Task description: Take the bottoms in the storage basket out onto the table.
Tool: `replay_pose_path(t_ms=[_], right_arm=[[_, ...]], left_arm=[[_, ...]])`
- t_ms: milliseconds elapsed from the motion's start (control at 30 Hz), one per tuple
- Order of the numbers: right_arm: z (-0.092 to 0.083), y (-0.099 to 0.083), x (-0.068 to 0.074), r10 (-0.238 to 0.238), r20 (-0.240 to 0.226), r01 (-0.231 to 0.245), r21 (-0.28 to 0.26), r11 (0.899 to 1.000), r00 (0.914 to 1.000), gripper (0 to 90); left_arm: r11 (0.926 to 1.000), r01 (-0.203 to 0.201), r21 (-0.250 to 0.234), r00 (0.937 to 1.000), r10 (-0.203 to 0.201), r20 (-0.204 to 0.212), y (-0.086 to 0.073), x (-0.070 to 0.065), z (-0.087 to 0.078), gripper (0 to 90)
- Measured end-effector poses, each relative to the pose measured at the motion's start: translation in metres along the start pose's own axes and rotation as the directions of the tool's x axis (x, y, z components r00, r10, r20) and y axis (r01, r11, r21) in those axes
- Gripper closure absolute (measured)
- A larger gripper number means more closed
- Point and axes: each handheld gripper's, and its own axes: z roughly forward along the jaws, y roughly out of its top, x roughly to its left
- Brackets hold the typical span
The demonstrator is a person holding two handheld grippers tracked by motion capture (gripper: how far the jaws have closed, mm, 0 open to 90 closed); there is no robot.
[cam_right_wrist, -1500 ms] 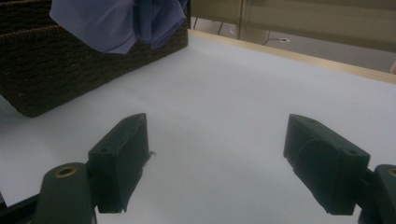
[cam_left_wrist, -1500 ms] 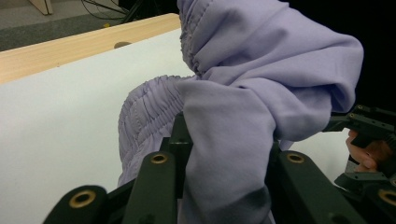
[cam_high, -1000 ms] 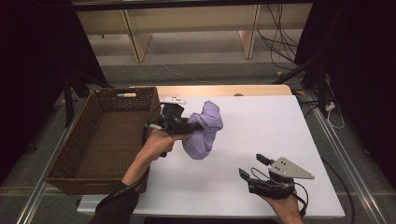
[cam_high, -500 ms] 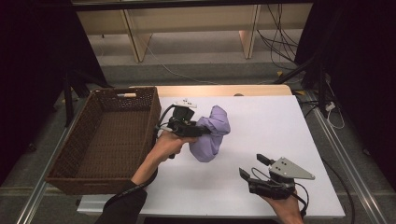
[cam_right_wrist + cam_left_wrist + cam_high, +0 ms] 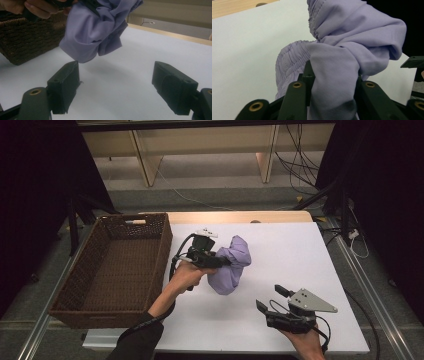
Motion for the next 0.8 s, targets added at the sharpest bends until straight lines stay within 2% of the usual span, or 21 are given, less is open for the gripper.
replay_pose_path(t_ms=[367, 800], right_arm=[[0.000, 0.000, 0.000, -0.003, -0.001, 0.003, 0.000, 1.000, 1.0000, 23.1], [0.000, 0.000, 0.000, 0.004, -0.006, -0.004, 0.000, 1.000, 1.0000, 23.1]], left_arm=[[0.9999, -0.004, 0.013, 0.9995, 0.004, -0.032, -0.003, 0.004, 0.004, 68.8], [0.9993, 0.011, 0.034, 0.9982, -0.009, -0.060, -0.009, 0.012, 0.004, 68.7]])
